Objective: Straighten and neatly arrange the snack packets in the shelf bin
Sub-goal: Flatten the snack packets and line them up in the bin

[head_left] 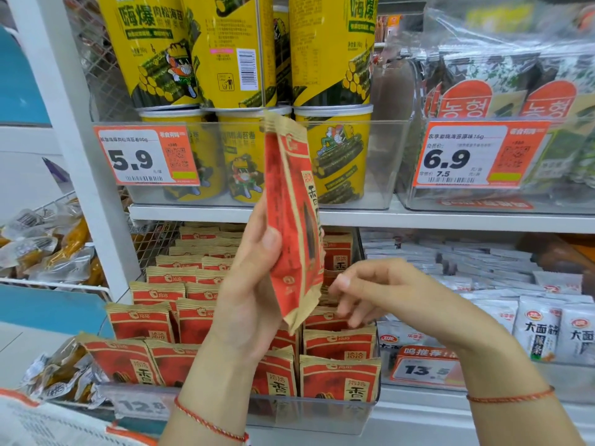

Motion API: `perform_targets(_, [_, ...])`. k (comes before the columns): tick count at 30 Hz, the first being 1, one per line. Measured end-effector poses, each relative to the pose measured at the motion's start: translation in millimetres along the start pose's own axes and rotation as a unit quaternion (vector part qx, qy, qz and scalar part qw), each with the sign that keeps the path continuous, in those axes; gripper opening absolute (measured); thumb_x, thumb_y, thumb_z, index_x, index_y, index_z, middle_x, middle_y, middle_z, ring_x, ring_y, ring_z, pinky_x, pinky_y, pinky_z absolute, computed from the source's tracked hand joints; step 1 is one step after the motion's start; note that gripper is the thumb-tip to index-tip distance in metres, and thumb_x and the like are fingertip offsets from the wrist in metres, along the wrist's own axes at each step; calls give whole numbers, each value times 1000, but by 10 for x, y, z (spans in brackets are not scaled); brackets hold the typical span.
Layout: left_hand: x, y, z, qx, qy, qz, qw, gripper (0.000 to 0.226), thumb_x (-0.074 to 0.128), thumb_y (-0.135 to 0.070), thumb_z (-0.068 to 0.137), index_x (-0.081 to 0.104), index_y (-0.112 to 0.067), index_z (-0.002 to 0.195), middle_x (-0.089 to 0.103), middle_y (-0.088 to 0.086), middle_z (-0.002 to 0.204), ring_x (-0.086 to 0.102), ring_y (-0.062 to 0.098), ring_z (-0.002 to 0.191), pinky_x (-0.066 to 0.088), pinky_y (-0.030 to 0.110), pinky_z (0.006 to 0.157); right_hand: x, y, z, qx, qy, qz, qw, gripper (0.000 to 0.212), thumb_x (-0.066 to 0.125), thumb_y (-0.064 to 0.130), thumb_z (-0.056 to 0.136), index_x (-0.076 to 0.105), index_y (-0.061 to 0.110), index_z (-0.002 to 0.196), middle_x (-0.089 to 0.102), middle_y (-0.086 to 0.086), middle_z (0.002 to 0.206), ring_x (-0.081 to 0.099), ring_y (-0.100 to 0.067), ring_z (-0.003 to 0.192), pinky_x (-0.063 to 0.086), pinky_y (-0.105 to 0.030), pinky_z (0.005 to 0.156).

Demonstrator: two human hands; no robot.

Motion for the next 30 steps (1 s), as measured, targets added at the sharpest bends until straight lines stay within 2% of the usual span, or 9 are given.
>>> perform_targets(2, [-22, -9, 11, 8, -3, 69, 998, 101, 87, -51, 59, 44, -21, 144, 65, 5, 108, 62, 19, 91, 52, 33, 80, -176, 70, -30, -51, -107, 7, 993, 20, 59, 27, 89, 70, 11, 87, 73, -2, 73, 67, -11, 66, 54, -19, 64])
perform_targets(4, [-36, 20, 28, 12, -5, 113, 994, 98, 88, -54, 55, 47, -31, 142, 67, -1, 109, 64, 14, 91, 52, 28, 78, -336, 181, -115, -124, -207, 33, 970, 24, 64, 38, 81, 71, 16, 85, 74, 0, 77, 68, -8, 70, 53, -17, 65])
perform_targets(7, [-19, 49, 17, 7, 5, 170, 985, 91, 86, -61, 53, 52, -41, 136, 66, -5, 122, 63, 13, 110, 49, 32, 92, -423, 299, -223, -202, -273, 56, 939, 31, 73, 54, 73, 72, 26, 85, 74, 6, 87, 68, -7, 85, 55, -22, 75])
perform_targets(9, [43, 80, 0, 3, 25, 201, 979, 89, 84, -63, 55, 53, -40, 135, 63, -6, 130, 58, 13, 122, 47, 31, 100, -396, 359, -252, -231, -281, 61, 930, 25, 67, 52, 70, 71, 31, 82, 73, 10, 85, 67, -4, 85, 54, -21, 76])
perform_targets(12, [126, 130, -12, 1, 49, 230, 972, 83, 84, -54, 58, 55, -33, 134, 62, -8, 131, 56, 10, 125, 45, 23, 100, -330, 438, -273, -270, -278, 90, 918, 7, 74, 37, 75, 71, 30, 73, 70, 14, 72, 64, 1, 71, 47, -11, 69])
perform_targets(17, [161, 175, 16, -1, 60, 236, 970, 70, 72, -40, 66, 55, -29, 133, 64, -11, 129, 56, 6, 123, 44, 21, 100, -330, 501, -346, -299, -286, 123, 902, 13, 63, 28, 78, 68, 16, 76, 68, 13, 66, 61, 3, 65, 45, -10, 65])
perform_targets(24, [176, 177, 28, 0, 55, 247, 967, 72, 73, -40, 65, 54, -30, 134, 62, -10, 132, 55, 7, 125, 43, 30, 102, -334, 522, -364, -297, -285, 108, 905, 13, 62, 28, 80, 68, 16, 76, 68, 12, 67, 61, 1, 66, 46, -12, 66])
perform_targets(27, [181, 168, 28, 11, 44, 261, 964, 69, 76, -41, 64, 56, -36, 130, 63, -13, 130, 56, 7, 124, 41, 34, 104, -348, 503, -369, -286, -312, 82, 902, 21, 71, 37, 83, 68, 19, 72, 68, 8, 67, 62, -4, 66, 50, -20, 65])
perform_targets(30, [202, 157, 14, 20, 42, 282, 958, 69, 77, -43, 63, 55, -40, 128, 63, -19, 126, 56, 4, 122, 46, 26, 96, -384, 468, -392, -271, -360, 36, 892, 34, 65, 48, 79, 63, 15, 70, 64, 0, 65, 59, -16, 63, 52, -38, 67])
Point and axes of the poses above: each hand's wrist, its own z-axis towards the middle knuckle, its own x-axis out of the palm, y = z × x, the point moved 6 cm from there along z, towards the middle knuckle
